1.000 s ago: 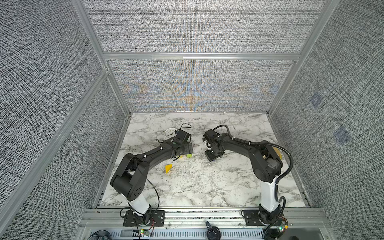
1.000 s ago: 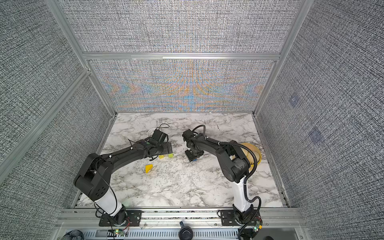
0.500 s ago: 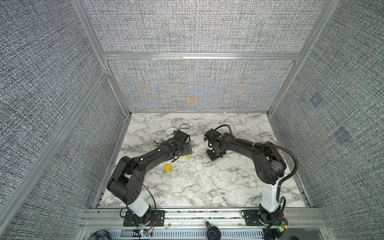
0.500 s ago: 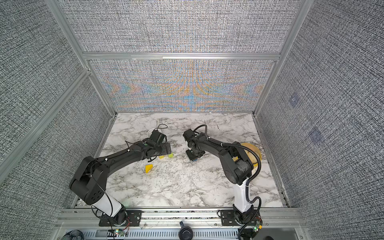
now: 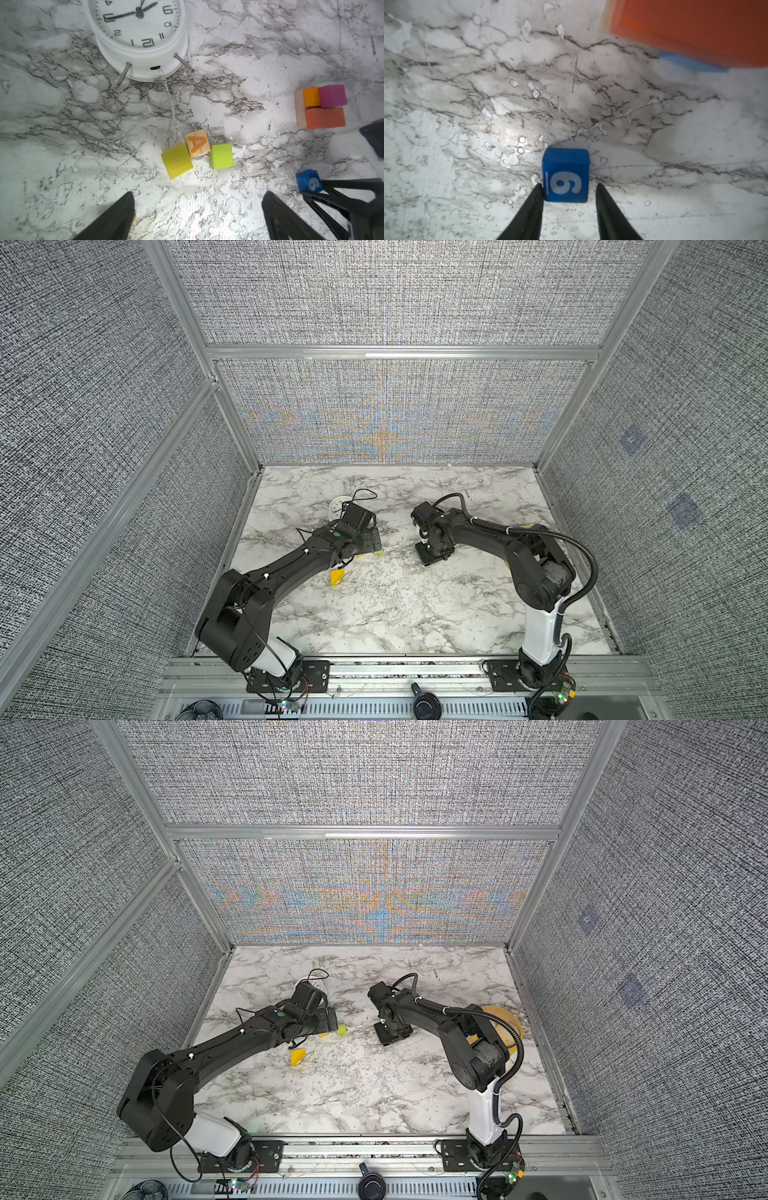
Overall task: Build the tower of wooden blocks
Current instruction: 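Lift the blue '6' cube and carry it over the stack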
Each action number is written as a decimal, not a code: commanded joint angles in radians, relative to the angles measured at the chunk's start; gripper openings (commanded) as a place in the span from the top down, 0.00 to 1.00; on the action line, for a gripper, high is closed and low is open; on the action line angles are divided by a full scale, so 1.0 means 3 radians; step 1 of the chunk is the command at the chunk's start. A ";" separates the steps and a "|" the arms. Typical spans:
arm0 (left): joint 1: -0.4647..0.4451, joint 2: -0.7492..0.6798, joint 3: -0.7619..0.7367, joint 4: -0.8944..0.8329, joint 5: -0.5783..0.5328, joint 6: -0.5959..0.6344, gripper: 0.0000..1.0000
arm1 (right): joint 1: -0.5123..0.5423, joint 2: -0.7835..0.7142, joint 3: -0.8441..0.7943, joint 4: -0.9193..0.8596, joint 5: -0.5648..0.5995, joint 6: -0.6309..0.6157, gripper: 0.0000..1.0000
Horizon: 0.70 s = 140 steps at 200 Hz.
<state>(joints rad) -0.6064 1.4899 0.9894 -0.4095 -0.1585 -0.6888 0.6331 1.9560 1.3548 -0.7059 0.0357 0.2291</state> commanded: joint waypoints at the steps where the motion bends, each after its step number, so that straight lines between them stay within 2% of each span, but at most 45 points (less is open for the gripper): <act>1: 0.0000 -0.0069 0.0019 -0.0180 -0.0067 -0.0015 0.03 | 0.0002 0.0027 0.0046 -0.0012 -0.0077 0.0118 0.52; 66: 0.0001 -0.0017 0.0090 -0.0266 -0.0088 0.0043 0.03 | -0.0004 0.0047 0.0152 -0.0075 -0.0052 0.0152 0.50; 111: 0.0001 0.0336 0.0376 -0.0211 -0.0030 0.0163 0.03 | -0.0004 0.0184 0.0122 -0.0056 -0.0066 0.0269 0.52; 140: 0.0001 0.0428 0.0512 -0.0210 -0.0007 0.0252 0.03 | -0.0003 0.0225 0.0166 -0.0083 -0.0058 0.0290 0.57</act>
<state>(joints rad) -0.6067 1.6062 1.1164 -0.4793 -0.1730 -0.6506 0.6319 2.0106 1.4002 -0.7124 0.0288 0.2981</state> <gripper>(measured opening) 0.966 0.449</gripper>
